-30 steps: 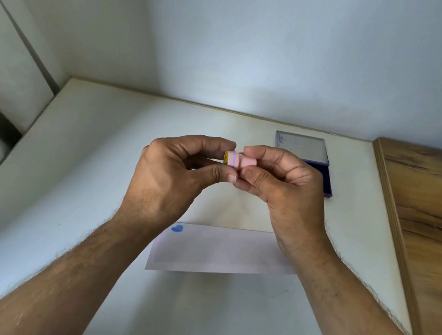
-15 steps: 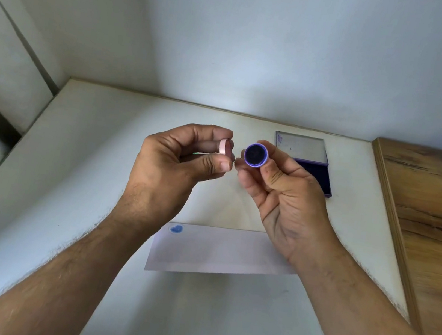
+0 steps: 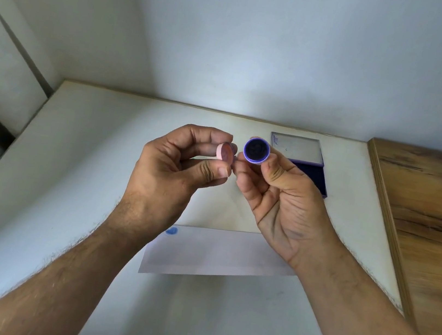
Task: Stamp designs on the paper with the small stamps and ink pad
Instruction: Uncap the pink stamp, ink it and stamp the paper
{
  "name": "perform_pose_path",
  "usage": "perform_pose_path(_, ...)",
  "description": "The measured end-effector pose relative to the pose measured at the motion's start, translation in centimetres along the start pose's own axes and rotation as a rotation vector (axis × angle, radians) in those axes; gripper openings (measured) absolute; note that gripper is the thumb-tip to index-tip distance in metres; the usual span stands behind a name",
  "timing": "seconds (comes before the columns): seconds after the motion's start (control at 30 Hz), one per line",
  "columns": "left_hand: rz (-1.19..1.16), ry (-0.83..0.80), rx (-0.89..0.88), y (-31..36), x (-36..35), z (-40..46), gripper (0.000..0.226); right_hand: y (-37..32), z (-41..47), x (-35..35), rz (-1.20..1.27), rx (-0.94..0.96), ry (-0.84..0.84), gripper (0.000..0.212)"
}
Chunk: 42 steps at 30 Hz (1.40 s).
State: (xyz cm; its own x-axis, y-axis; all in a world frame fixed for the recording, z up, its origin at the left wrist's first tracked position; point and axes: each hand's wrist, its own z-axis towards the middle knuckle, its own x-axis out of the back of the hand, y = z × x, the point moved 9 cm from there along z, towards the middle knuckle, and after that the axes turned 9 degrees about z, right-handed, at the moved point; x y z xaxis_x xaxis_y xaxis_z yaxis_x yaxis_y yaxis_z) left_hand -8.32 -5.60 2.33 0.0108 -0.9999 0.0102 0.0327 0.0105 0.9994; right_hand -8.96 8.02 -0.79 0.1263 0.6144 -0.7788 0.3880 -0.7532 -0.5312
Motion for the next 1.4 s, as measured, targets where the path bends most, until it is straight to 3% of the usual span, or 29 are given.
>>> perform_pose_path(0.2,-0.012,0.029,0.038,-0.7,-0.2,-0.2,0.028,-5.0,0.5,2.8,-0.095,0.177,0.181,0.022)
perform_pose_path(0.43,0.047,0.025,0.069,-1.2,-0.9,-0.3,0.026,-9.4,0.0,8.0,-0.468,0.4,0.506,0.016)
perform_pose_path(0.57,0.048,0.034,0.081,-1.6,-1.3,-0.2,0.025,-10.0,-0.4,7.0,-0.904,0.538,0.542,0.026)
perform_pose_path(0.73,0.142,0.053,0.107,-2.1,-1.7,-0.6,0.023,-8.8,-0.6,3.7,-1.583,0.706,0.421,0.022)
perform_pose_path(0.8,0.172,0.066,0.112,-2.2,-1.7,-0.7,0.023,-8.2,-0.3,3.4,-1.702,0.707,0.391,0.022)
perform_pose_path(0.97,0.175,0.061,0.093,-2.2,-1.4,-0.8,0.026,-8.0,0.1,3.0,-1.725,0.708,0.367,0.022)
perform_pose_path(1.23,0.156,0.076,0.106,-2.5,-0.5,-0.9,0.027,-7.5,1.6,5.1,-1.533,0.449,0.386,0.027)
perform_pose_path(1.4,0.165,0.079,0.12,-2.8,-0.1,-1.2,0.029,-7.5,2.1,5.3,-1.512,0.422,0.418,0.024)
